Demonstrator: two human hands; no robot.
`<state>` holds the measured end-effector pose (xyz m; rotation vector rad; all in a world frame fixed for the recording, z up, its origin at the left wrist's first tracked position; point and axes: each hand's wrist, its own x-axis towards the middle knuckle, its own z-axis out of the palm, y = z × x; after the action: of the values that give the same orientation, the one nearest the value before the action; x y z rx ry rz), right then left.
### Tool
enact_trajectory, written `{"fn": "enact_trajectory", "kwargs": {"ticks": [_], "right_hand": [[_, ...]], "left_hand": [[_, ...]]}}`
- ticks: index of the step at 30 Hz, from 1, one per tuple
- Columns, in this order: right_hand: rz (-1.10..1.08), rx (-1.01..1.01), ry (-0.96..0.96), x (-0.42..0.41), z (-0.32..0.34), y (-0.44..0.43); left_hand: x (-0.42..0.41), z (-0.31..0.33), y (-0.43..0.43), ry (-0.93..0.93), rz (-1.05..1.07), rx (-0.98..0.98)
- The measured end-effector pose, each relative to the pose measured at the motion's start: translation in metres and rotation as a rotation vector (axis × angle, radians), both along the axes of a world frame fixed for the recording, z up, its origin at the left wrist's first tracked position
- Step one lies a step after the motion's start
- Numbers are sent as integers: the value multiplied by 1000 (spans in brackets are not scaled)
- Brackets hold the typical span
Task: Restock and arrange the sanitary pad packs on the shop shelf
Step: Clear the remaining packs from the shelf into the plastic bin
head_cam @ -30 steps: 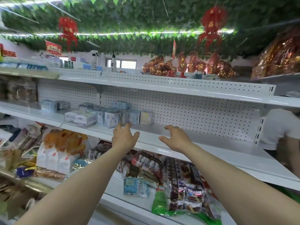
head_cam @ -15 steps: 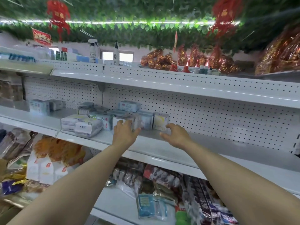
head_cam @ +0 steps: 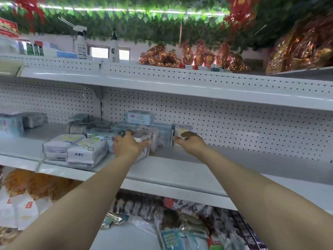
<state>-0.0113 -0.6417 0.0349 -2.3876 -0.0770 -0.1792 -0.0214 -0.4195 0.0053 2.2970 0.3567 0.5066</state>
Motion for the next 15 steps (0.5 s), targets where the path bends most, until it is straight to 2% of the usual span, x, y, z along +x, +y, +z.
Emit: {"fn": "enact_trajectory", "kwargs": {"ticks": [3, 5, 8, 15], "right_hand": [[31, 119, 17, 11, 7, 25], [95, 123, 15, 18, 13, 43], [140, 80, 11, 32, 14, 64], [139, 233, 125, 64, -5, 85]], "left_hand": [[9, -4, 10, -35, -12, -77], [15, -4, 18, -26, -31, -113], [23, -5, 26, 0, -65, -99], [22, -6, 34, -30, -117, -73]]}}
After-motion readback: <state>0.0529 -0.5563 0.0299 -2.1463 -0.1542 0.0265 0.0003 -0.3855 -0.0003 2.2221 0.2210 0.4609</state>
